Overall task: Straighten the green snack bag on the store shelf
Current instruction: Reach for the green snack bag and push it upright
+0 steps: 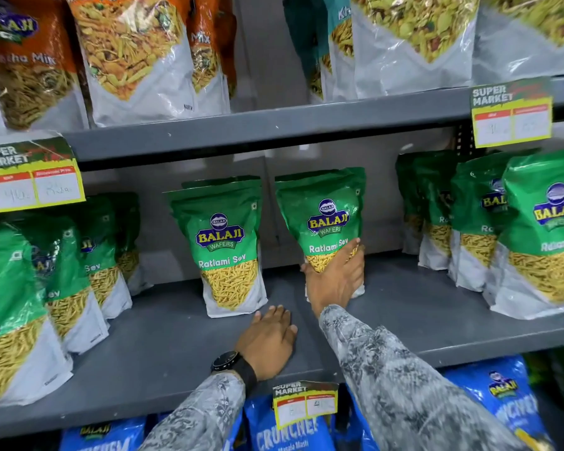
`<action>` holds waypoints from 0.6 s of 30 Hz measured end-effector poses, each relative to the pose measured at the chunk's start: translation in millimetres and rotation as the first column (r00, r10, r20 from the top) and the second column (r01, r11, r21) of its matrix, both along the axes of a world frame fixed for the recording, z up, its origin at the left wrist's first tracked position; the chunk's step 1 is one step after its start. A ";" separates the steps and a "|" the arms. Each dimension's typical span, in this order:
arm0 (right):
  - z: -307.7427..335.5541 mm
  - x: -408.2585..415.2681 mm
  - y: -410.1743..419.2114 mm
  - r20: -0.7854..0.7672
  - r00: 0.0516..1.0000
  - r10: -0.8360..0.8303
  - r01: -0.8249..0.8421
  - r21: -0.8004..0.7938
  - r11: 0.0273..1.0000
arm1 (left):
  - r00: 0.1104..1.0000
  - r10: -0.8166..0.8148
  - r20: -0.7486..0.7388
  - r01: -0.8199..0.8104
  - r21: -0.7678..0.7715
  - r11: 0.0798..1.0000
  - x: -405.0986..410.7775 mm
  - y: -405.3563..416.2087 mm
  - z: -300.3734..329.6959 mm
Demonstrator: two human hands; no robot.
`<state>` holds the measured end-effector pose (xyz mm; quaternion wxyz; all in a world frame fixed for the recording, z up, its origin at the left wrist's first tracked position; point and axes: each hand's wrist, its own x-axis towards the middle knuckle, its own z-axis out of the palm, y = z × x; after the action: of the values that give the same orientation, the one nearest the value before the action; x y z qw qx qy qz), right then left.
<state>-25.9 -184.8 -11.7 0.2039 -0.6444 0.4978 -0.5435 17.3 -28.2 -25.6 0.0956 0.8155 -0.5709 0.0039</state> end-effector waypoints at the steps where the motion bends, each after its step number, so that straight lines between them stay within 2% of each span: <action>1: -0.1 -2.9 1.3 0.001 1.000 0.000 0.000 0.000 1.000 | 1.000 0.000 -0.002 0.000 0.001 1.000 0.0 -0.1 0.1; 18: -2.7 -93.0 49.4 0.038 0.990 0.133 -0.133 -0.015 0.991 | 1.000 0.016 -0.001 -0.016 0.062 0.998 -0.6 -4.1 0.3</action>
<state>-118.9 -135.4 -14.4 0.2452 -0.6669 0.4462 -0.5441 16.7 -32.3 -25.3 0.0709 0.8226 -0.5639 -0.0137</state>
